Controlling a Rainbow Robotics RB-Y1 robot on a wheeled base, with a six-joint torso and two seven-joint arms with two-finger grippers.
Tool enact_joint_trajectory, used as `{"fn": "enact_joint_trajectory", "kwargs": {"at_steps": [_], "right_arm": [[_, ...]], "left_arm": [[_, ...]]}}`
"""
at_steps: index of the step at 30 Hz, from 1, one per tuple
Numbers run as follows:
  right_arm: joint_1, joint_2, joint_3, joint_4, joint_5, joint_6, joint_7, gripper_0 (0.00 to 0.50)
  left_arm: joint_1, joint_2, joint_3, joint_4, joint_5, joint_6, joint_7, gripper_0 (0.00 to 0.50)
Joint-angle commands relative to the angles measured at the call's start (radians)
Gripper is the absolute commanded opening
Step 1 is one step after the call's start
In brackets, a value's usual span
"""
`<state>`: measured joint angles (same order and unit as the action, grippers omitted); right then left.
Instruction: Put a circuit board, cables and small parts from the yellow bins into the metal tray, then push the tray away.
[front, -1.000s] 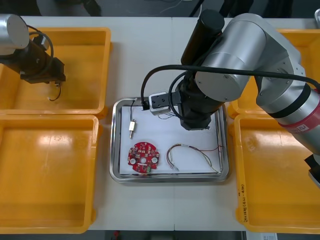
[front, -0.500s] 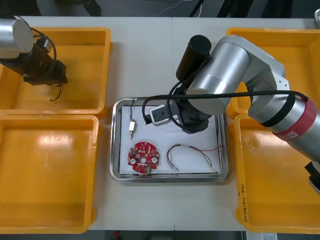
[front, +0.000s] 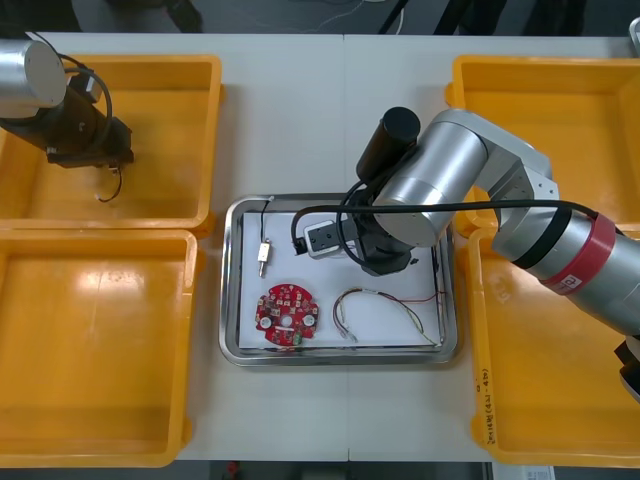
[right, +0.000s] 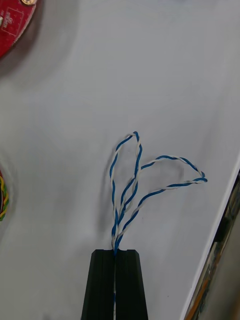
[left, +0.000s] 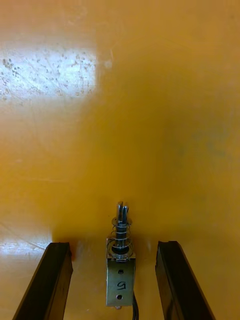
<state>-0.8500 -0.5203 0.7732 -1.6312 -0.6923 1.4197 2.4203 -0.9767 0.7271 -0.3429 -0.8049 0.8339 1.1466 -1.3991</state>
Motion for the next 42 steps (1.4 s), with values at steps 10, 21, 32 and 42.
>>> {"fn": "enact_joint_trajectory", "kwargs": {"at_steps": [10, 21, 32, 42], "right_arm": [[0.005, -0.006, 0.018, 0.01, -0.009, -0.016, -0.007, 0.0], [0.0, -0.007, -0.005, 0.002, -0.015, -0.025, -0.004, 0.5], [-0.003, 0.046, -0.164, -0.015, -0.072, 0.108, -0.009, 0.5], [-0.001, 0.163, -0.491, -0.082, -0.044, 0.409, -0.032, 0.5]], "left_arm": [[0.001, -0.006, -0.018, -0.003, 0.021, -0.036, -0.023, 0.0], [0.001, 0.025, -0.016, -0.083, 0.025, 0.055, -0.021, 0.0], [0.001, 0.086, 0.022, -0.224, 0.033, 0.225, -0.009, 0.0], [0.001, 0.098, 0.09, -0.293, 0.019, 0.311, 0.008, 0.0]]}}
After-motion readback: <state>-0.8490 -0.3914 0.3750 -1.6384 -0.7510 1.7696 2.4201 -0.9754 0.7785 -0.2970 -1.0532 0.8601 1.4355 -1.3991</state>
